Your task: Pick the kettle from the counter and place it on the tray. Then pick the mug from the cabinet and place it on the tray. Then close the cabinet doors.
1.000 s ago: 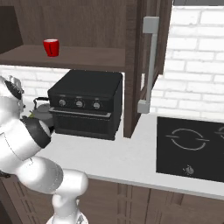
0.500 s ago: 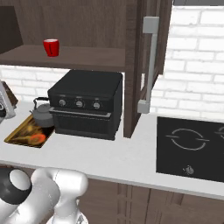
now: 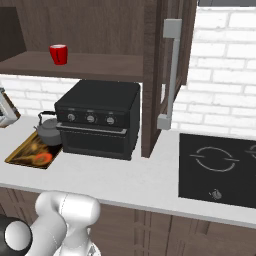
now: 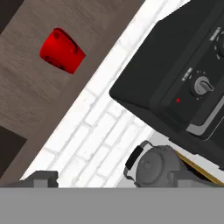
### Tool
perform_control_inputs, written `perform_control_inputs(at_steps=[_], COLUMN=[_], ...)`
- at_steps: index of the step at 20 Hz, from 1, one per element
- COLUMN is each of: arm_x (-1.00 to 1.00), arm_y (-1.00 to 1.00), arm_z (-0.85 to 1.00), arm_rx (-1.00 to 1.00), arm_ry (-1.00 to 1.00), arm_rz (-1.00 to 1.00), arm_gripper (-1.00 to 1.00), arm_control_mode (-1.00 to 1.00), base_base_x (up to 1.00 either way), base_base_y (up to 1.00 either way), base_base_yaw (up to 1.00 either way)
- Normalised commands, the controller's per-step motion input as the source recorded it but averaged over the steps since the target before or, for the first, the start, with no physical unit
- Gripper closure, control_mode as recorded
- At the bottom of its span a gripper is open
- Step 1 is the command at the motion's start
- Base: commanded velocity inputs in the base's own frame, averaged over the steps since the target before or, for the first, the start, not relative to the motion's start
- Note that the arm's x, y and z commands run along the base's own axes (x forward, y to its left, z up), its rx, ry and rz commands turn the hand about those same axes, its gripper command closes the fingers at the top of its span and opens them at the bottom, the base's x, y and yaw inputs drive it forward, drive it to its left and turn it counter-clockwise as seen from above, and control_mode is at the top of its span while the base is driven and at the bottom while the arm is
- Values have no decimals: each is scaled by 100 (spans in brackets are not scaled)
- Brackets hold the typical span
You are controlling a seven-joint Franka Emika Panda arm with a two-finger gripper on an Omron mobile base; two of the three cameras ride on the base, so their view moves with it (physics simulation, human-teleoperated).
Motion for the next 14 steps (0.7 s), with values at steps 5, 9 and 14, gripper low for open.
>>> perform_control_inputs(at_steps=[5,9,14], arm_x=[-28,-29,-5], arm_y=[-39,-53,-65], arm_z=[63,44,19], arm_rx=[-22,-26,-29], arm_ry=[0,0,0], arm_rz=[0,2,18], arm_gripper=[-100,-100,-100], arm_control_mode=[-100,-100,-100], base_base_x=[0,0,0], base_base_y=[0,0,0], base_base_yaw=[0,0,0])
